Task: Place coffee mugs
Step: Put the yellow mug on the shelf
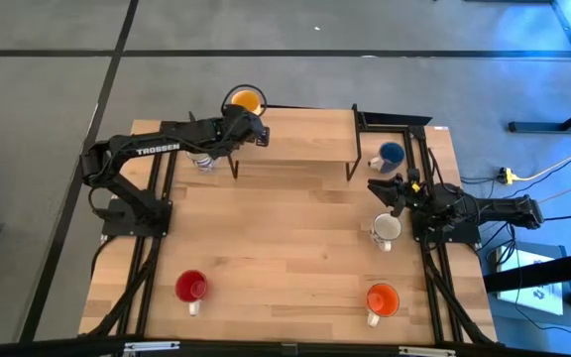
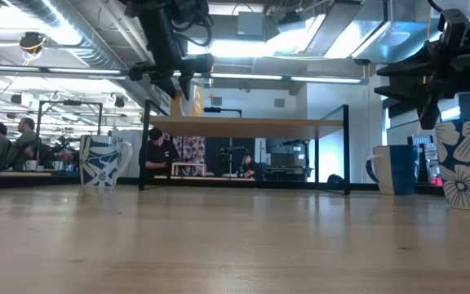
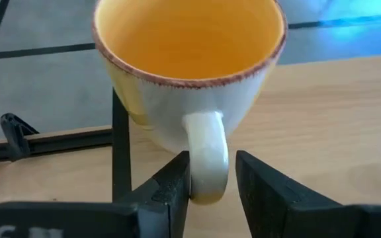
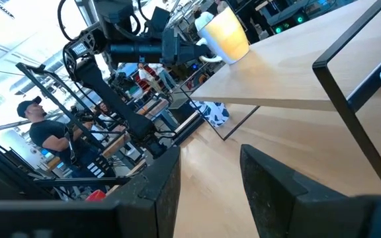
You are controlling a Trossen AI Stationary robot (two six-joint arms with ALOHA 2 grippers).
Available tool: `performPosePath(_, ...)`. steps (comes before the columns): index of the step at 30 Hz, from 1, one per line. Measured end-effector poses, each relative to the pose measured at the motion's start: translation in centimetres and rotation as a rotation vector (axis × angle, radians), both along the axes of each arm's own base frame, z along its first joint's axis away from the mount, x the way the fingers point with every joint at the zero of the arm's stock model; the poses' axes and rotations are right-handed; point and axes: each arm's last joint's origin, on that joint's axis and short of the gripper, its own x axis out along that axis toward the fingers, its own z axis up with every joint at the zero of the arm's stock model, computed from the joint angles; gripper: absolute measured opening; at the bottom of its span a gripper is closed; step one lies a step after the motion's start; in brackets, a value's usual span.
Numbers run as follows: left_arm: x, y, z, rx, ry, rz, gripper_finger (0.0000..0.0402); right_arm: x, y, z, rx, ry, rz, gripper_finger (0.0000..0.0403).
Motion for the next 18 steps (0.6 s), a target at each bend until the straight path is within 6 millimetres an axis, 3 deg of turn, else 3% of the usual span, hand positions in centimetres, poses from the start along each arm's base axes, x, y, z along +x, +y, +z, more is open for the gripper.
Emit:
performPosePath(12,-0.1,0.21,-0.03,-0.012,-0.005,0.001,0.012,0.0,0.0,0.0,0.0,0.0,0.0,0.0144)
performPosePath(18,-0.38,0.73,-0.04,-0.021,-0.027,0.037,0.0163,0.0,0.0,-0.01,0.0,0.001,0.0,0.0144)
